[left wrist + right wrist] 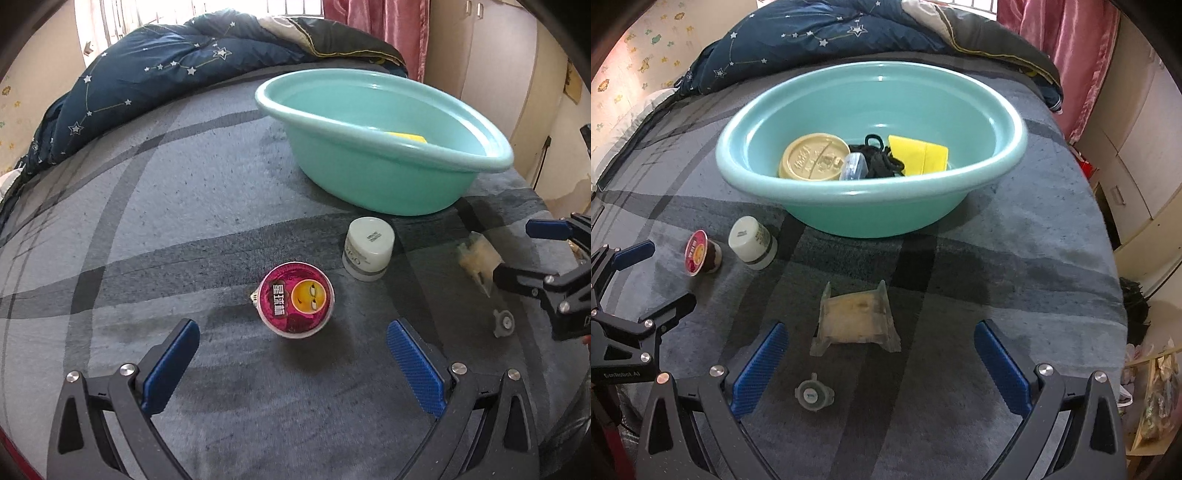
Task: Organize objects
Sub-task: 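Withdraw both tools from the basin toward the remaining items, then grasp the pink snack tin with the left tool while the right tool grasps the wrapped snack bag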
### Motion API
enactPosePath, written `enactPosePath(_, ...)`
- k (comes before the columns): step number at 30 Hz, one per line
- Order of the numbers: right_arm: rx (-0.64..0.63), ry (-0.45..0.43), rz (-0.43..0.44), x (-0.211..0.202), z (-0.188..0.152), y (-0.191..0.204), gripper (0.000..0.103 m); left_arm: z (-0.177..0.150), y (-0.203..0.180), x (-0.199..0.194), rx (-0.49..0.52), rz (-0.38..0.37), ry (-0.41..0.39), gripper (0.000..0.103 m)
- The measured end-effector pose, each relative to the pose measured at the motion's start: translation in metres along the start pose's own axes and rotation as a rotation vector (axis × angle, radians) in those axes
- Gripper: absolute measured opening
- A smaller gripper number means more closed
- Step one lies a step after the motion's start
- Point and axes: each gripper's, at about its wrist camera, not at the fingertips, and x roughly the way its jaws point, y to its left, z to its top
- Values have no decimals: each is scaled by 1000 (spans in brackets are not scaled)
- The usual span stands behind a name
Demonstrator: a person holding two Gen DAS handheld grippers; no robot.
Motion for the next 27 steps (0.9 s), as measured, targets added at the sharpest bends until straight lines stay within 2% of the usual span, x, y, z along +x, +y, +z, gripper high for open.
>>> enactPosePath(12, -3, 51, -5, 28, 5, -1, 103, 7, 7, 25, -11, -6, 29, 103)
enactPosePath(24, 20, 66, 25, 31, 5, -1, 102, 13, 9, 28, -17, -24, 25, 103)
enactPosePath(26, 17, 63, 30, 30, 4, 0, 100, 14, 9, 28, -16, -38, 23, 100)
enactPosePath(27, 18, 63, 35, 29, 4, 1, 97, 14, 9, 27, -17, -38, 23, 94)
